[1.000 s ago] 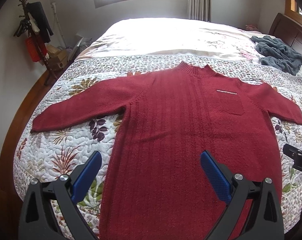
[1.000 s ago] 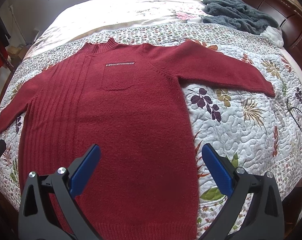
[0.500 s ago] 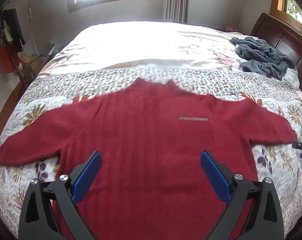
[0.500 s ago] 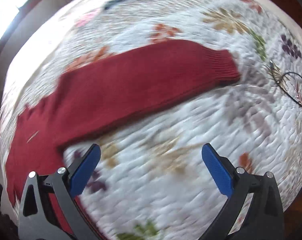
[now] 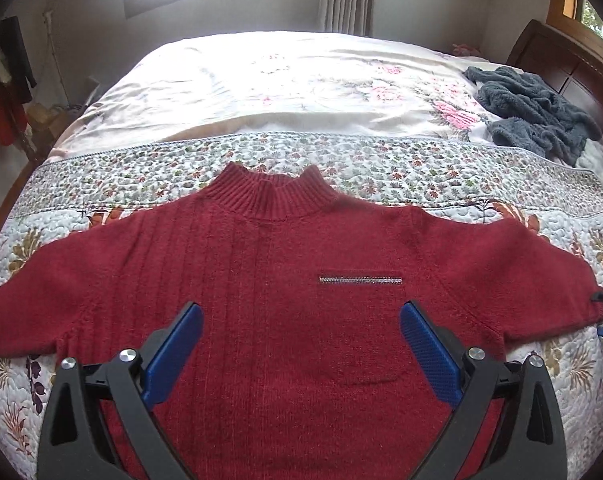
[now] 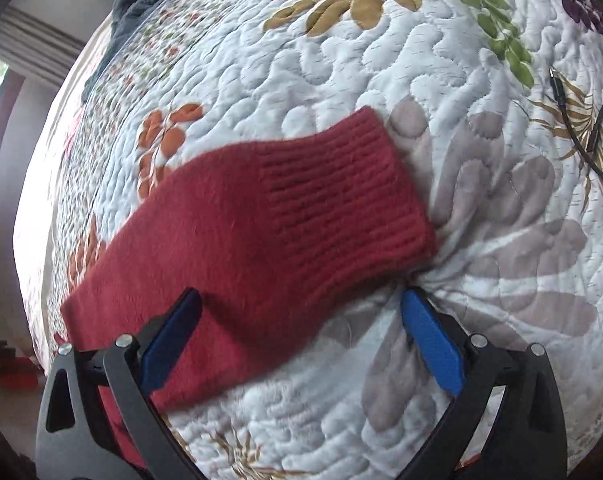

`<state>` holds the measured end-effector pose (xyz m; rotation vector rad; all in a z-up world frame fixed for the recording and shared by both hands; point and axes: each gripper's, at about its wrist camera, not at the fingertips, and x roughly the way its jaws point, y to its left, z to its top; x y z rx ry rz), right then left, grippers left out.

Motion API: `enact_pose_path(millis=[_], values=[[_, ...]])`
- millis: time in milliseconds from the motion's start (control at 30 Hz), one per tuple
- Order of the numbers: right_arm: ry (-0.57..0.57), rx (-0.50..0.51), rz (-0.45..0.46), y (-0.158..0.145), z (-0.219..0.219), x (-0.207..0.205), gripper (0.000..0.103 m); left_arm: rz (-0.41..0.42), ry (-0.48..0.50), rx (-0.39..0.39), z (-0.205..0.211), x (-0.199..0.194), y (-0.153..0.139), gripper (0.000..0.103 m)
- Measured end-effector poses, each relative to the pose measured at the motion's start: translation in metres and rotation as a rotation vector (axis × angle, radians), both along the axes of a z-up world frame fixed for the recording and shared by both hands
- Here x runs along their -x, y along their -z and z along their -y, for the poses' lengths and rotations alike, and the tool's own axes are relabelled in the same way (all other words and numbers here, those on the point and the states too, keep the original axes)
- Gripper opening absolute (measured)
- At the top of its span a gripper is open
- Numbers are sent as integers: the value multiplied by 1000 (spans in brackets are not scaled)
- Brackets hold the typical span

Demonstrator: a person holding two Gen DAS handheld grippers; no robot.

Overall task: Fold small clothes
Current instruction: 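Move the right tool to the sweater's sleeve cuff and grasp it, then fold the gripped sleeve across the sweater body with the right tool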

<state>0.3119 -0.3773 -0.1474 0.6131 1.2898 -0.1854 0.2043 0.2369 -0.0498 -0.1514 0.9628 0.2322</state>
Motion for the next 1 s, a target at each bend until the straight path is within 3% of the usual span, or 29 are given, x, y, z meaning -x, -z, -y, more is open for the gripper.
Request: enact_pose_path(millis=[133,167,300,600,733,1000], values=[[-3,51,2,-4,1,-4,68,-2,-1,-23,-1,2,2,99],[-23,41,28,-6,0,-5,47,-2,-2,-27,-1,3,3,99],[-62,-26,101,-19,-8,-2,11,-7,-3,-27,-7,9,4,99],[-251,-42,223,-69,-89,7,11,-16,-38,-26,-36,28,2,99],[-360,-95,256,-86,-159,9,11,-31,-60,-17,-49,36,4,99],[-568,-105,281,-96,-294,21,11,-31,-81,-1,-70,46,2,99]])
